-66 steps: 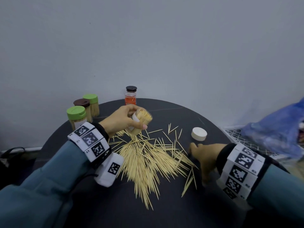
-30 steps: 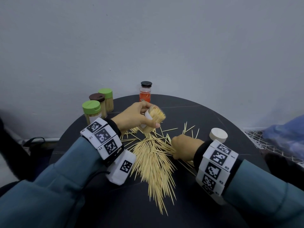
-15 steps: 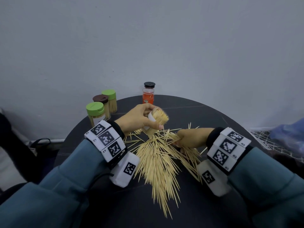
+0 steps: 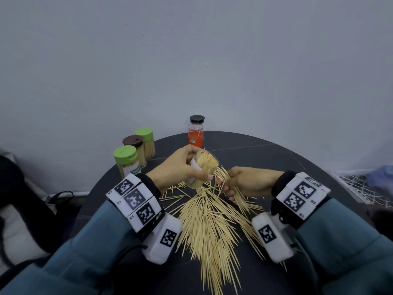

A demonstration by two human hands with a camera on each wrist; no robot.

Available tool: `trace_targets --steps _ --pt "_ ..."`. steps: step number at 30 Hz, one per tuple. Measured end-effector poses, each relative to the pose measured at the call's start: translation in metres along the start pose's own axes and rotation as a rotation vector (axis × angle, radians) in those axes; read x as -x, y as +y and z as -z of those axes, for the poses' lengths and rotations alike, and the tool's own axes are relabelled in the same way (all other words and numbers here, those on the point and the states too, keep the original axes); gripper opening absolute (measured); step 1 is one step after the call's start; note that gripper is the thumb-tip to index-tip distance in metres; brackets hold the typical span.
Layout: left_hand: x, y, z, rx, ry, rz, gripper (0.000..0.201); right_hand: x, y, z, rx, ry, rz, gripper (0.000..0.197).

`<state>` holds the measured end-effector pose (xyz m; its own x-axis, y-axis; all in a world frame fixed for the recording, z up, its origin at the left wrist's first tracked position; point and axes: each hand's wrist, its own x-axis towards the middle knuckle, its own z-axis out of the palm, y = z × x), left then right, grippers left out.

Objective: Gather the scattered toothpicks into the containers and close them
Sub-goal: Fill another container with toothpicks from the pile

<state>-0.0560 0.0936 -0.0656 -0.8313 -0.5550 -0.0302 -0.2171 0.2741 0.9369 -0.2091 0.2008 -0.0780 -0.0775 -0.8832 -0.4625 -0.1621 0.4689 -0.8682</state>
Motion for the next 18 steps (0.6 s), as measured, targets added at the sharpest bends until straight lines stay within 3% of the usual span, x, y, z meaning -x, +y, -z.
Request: trace_targets --steps 18 --pt "0.001 0.0 -0.001 -0.011 0.035 0.026 0.046 -0.003 -0.014 0.013 -0.091 0.019 0.102 0.023"
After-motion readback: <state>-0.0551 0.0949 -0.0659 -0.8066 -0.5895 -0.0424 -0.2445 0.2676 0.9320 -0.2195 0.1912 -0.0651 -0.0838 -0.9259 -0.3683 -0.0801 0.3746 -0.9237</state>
